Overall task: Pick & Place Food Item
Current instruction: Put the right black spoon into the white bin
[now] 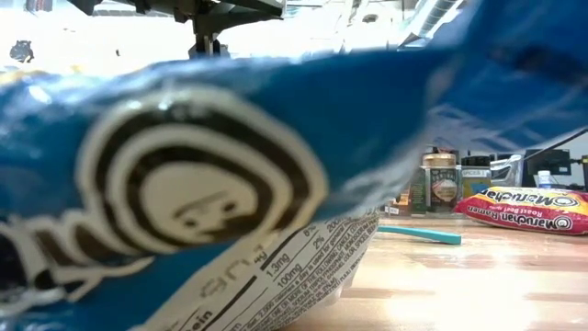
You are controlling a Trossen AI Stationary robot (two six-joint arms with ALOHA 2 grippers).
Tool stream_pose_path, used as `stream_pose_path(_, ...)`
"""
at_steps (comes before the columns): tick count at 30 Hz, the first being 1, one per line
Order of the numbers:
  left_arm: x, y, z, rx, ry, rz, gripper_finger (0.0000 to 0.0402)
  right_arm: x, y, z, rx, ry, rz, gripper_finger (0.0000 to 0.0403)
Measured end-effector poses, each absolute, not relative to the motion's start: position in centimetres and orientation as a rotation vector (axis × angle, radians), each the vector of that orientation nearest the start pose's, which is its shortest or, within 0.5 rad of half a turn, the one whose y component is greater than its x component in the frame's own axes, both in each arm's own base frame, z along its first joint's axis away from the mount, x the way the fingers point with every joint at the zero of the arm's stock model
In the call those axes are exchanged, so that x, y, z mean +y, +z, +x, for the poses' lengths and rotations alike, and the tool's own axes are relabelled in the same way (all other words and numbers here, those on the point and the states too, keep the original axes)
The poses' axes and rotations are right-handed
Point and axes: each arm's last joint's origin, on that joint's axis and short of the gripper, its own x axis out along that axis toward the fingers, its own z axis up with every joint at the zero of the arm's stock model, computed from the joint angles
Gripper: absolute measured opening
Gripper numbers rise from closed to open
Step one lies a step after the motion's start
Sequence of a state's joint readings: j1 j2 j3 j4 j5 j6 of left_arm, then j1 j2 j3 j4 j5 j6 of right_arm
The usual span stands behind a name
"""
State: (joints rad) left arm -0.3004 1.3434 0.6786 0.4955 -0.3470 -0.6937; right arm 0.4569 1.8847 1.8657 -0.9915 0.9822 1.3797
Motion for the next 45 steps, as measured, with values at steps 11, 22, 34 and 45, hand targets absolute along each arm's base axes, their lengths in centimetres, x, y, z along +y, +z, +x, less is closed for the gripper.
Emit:
stream_pose_path(11, -6.7, 26.3, 26.3, 0.058, 0.086, -0.661, 0.0001, 16.6, 34.8, 34.5, 0.259, -0.833, 0.567, 0.0102)
stream_pose_path(22, -3.7, 30.2, 22.1, -0.005, 0.17, -0.505, 0.0001, 17.0, 34.8, 34.0, 0.234, -0.849, 0.553, 0.0102)
stream_pose_path(34, 0.5, 30.2, 16.4, 0.149, 0.584, -0.283, 0.0003, 17.0, 34.8, 34.0, 0.243, -0.843, 0.558, 0.0102)
stream_pose_path(45, 2.7, 26.0, 14.1, 0.576, 0.855, -0.239, 0.0002, 17.0, 34.8, 34.0, 0.243, -0.843, 0.558, 0.0102)
